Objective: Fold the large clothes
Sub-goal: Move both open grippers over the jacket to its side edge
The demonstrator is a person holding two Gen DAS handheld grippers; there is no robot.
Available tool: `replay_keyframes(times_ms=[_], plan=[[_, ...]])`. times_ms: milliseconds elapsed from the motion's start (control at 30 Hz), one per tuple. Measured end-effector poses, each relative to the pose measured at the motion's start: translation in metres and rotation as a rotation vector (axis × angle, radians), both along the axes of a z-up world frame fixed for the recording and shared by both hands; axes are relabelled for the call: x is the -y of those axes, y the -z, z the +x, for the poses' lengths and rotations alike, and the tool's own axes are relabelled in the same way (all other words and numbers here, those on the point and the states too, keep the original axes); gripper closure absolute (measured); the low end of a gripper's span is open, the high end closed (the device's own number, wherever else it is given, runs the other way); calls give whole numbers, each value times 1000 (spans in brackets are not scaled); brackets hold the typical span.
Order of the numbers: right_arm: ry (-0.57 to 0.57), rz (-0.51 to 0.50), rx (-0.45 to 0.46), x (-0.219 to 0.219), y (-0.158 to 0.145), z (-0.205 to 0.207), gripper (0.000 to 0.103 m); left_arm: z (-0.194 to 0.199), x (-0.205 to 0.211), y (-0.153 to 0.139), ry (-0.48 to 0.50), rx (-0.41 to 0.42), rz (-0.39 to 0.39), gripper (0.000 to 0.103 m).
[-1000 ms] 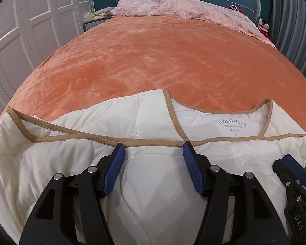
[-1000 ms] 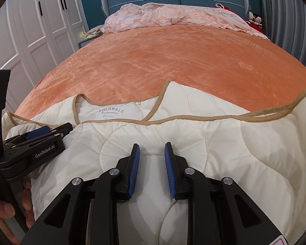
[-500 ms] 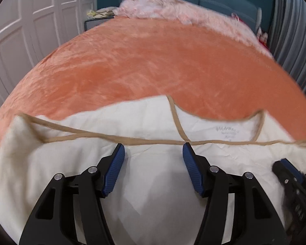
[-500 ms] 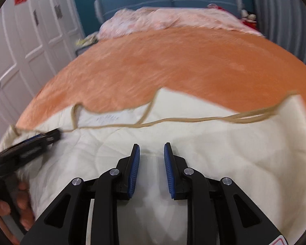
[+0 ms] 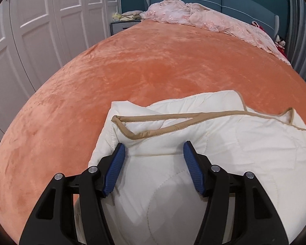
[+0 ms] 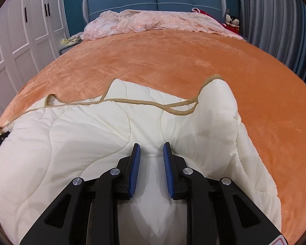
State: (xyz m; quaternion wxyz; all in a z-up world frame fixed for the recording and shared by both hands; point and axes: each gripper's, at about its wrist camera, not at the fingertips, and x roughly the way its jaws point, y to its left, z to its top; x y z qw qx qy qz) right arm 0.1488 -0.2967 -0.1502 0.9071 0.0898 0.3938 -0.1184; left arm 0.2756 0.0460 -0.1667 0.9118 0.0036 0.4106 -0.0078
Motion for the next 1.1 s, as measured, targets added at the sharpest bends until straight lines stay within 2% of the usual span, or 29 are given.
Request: replay_keyframes(times_ms=[100,233,300,367,533,600,633,733,800,933,1000,1100], plan=[[5,37,18,6,-11,-4,85,2,-3,-3,3,-18,-18,45],[91,11,62,28,-32,-12,84,4,-19,-16,-10,-16,-70,46],[136,78,22,50,-21,-9,84,11,-19,-11,-17,-38,-71,45],[133,142,-5,59,-5,-6,85,16,-15,-2,-25,-47,-52,45],[135,96,-15,53,-3,-2,85,18,-7,1,-29,-40,3,44],[130,87,4,44,-17,-7,78,11,0,-11,-26,-29,49,45],[101,107,45,35,-32,-14,76,4,3,-22,-16,-15,42,45],[18,122,107,-2,-56,-25,76,-29,18,-57,42,34,-87,44],[-47,127,120,-29,-63,-29,76,-45,37,-66,88,42,-116,44],[-149,73,97,-79,-55,-31,77,-63,74,-53,149,2,-132,44],[-171,83,67,-90,-42,-31,78,-68,87,-37,163,-27,-131,44],[-179,57,42,-98,-24,-32,78,-75,96,-20,161,-13,-92,44]])
